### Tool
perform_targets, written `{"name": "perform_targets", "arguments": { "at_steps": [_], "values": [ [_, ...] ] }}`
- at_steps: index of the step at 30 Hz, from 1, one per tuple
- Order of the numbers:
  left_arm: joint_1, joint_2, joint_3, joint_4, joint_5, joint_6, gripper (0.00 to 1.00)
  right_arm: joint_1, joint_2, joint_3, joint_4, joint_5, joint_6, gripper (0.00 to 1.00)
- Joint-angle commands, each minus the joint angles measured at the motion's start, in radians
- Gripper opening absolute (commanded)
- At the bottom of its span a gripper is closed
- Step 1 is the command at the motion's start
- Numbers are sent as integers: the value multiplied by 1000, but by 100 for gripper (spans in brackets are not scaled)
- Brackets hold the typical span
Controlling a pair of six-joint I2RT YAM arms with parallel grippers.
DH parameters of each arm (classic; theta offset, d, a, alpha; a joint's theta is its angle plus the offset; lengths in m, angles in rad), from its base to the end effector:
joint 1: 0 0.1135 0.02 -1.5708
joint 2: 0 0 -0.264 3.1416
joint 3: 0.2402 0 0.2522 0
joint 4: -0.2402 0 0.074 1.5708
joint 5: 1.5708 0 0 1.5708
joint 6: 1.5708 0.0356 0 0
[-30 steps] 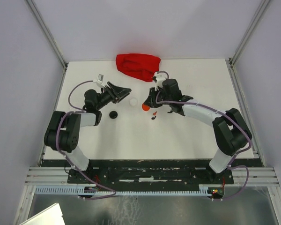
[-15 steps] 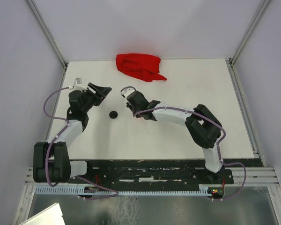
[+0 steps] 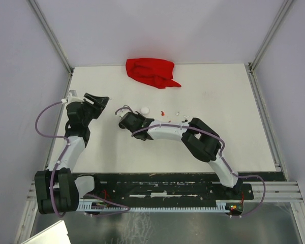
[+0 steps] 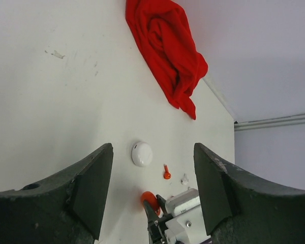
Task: Insert the wireless bluetooth earbuds into the charging case
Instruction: Place the charging case at the center of the board.
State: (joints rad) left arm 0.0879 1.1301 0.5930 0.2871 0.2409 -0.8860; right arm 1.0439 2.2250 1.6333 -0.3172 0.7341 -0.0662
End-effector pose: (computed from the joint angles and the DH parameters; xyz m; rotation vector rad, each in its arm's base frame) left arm 0.2535 0.0138 0.2516 -0.7221 1.7407 -0.7755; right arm 0.2616 0.4022 0.1569 -0.9146 2.0278 -0.3928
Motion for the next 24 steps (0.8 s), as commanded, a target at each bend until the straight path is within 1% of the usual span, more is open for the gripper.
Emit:
{"name": "perform_targets", "arguments": {
  "at_steps": [1, 6, 8, 11, 16, 18, 20, 24],
  "values": [
    [34, -30, -15, 17, 13, 42, 71, 20, 11, 33, -13, 26, 8, 23],
    [54, -23, -19, 23, 36, 42, 71, 21, -29, -9, 11, -88, 48, 40],
    [62, -24, -21, 26, 40, 40, 71, 22, -45, -26, 27, -124, 60, 43],
    [73, -34, -31, 39, 48, 30, 71, 21, -68, -57, 58, -168, 66, 52],
    [87, -65, -38, 33, 41, 28, 71, 20, -144, -142, 115, -210, 92, 59],
    [88, -73, -40, 31, 38, 30, 71, 18, -192, -184, 144, -227, 113, 64],
    [90, -72, -42, 33, 41, 29, 71, 9, -227, -200, 140, -250, 135, 67],
    [90, -61, -48, 53, 58, 19, 71, -13, -256, -195, 88, -304, 167, 71]
  ]
}}
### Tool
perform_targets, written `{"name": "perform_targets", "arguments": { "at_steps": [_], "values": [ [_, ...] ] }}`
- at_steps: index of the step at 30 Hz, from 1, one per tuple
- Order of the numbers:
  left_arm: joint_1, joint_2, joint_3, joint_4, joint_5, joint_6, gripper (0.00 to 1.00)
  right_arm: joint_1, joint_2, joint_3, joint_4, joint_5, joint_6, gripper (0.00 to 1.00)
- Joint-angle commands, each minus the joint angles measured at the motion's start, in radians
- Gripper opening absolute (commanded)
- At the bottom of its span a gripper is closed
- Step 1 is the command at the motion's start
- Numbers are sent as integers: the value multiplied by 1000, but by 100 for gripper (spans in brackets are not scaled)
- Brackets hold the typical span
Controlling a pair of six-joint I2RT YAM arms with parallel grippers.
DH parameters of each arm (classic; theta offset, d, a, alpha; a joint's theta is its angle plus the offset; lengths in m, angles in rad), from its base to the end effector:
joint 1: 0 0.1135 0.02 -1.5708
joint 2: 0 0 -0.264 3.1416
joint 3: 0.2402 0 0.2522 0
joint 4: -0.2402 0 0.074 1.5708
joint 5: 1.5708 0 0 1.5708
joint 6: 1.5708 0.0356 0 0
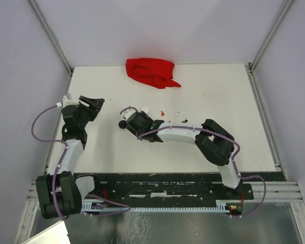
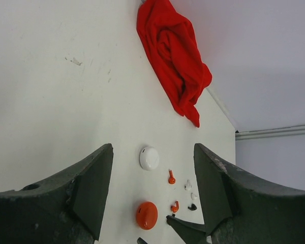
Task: Insert the wireless bluetooth earbuds into the charging case
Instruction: Place the charging case at the center of the board.
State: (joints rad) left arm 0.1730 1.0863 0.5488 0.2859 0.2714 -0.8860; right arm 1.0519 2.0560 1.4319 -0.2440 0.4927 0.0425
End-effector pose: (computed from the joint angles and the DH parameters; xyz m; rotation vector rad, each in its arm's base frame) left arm 0.2411 0.0324 0.2463 -0.7727 1.7119 -0.7445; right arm 0.2353 0.3781 0.1722 -0.9262 2.1149 -0.0552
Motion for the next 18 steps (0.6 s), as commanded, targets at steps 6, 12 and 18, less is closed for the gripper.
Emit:
{"name": "perform_targets", "arguments": {
  "at_steps": [6, 12, 18],
  "values": [
    [6, -7, 2, 66, 61, 20, 71, -96, -124, -26, -4, -253, 127, 76],
    [6, 24, 22, 73, 133, 26, 71, -180, -114, -42, 6, -422, 178, 78],
    [5, 51, 36, 80, 195, 28, 71, -241, -96, -67, 64, -561, 240, 79]
  ]
}}
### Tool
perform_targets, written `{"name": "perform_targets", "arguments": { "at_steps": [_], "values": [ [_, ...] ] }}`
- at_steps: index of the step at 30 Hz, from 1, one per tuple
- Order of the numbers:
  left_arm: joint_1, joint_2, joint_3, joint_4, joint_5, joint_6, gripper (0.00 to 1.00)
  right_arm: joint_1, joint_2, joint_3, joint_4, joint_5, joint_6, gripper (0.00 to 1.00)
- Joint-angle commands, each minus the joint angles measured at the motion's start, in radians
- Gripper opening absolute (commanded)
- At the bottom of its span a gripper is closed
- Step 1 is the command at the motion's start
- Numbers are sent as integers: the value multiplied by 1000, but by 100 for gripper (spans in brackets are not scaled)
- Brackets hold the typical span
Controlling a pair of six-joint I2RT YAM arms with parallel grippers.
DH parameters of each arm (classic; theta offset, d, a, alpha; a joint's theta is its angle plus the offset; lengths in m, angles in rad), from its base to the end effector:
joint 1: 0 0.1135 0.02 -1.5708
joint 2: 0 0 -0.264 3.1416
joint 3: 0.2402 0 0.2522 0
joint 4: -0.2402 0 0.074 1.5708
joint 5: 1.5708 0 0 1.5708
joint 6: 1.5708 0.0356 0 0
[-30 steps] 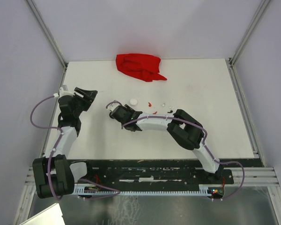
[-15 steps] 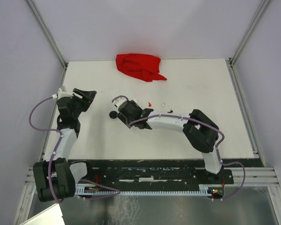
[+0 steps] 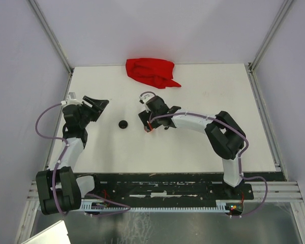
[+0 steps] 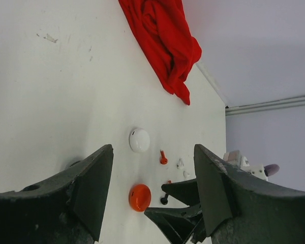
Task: Insert the wireless bluetooth earbuds into the charging case
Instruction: Place the charging case at the center of the board, then pick up the charging case at the center of the board.
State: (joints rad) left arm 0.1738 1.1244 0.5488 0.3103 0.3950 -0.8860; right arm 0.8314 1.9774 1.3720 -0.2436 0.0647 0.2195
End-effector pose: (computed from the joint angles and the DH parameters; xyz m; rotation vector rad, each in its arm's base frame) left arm 0.2459 0.0293 0.2406 -0.7023 1.7682 -0.8540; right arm 0.2930 0.3179 0.1837 -0.7115 2.3521 0.3964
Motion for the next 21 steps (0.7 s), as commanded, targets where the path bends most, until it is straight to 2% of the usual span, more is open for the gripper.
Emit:
{"name": "perform_targets", "arguments": {
  "at_steps": [1, 10, 21],
  "values": [
    [4, 16, 37, 56, 82, 28, 71, -24, -12, -6, 66, -142, 65, 79],
    [4, 31, 42, 58, 100, 30, 71, -23, 35, 9, 56, -167, 67, 79],
    [-5, 45, 53, 59, 125, 29, 71, -10, 82, 29, 41, -87, 19, 77]
  ]
}}
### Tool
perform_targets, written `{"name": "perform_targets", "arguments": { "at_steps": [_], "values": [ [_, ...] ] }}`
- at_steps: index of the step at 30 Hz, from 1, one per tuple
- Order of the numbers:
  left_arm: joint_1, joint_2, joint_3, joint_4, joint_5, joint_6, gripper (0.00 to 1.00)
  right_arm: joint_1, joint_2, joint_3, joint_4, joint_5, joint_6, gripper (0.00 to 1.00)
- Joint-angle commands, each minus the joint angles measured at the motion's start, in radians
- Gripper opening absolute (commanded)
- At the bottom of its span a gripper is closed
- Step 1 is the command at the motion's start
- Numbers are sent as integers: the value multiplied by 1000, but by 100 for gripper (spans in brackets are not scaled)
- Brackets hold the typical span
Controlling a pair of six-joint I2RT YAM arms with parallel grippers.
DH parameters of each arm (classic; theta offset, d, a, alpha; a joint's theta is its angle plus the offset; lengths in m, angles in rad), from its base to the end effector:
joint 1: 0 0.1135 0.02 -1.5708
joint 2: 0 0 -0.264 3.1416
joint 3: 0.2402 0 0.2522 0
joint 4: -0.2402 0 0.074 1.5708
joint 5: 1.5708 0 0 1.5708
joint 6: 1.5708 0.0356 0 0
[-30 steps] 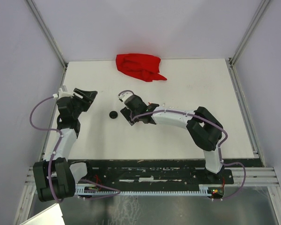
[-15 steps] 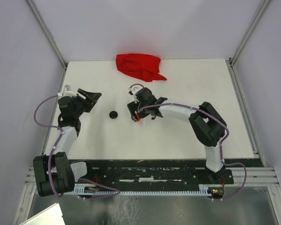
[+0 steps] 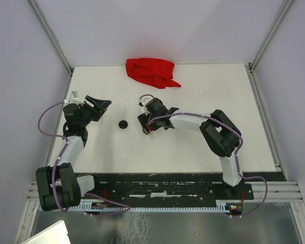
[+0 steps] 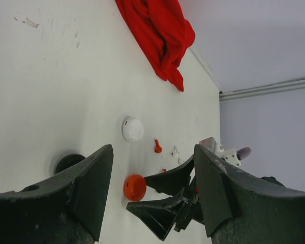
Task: Insert the wireless bluetooth earbuds into the charging case
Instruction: Pick up the charging case at the center of the board.
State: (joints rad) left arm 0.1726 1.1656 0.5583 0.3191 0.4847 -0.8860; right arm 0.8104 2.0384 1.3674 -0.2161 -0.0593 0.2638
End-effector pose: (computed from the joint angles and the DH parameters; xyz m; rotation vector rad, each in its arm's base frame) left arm 0.2516 0.0270 0.2356 -0.6568 1.8174 -0.9356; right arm 0.2999 0.3183 0.1589 -0.7095 2.4320 0.5257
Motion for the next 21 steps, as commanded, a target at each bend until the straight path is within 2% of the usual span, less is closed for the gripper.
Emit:
{"name": "perform_targets", "arguments": {
  "at_steps": [1, 16, 21],
  "values": [
    [-4, 6, 43, 51, 35, 30, 71, 14, 24, 39, 8, 37, -26, 77],
    [-5, 10, 41, 52, 35, 32, 71, 152, -48, -11, 2, 30, -1, 75],
    [-4, 11, 40, 52, 35, 33, 71, 162, -106, -58, 35, 130, -7, 75]
  ]
}}
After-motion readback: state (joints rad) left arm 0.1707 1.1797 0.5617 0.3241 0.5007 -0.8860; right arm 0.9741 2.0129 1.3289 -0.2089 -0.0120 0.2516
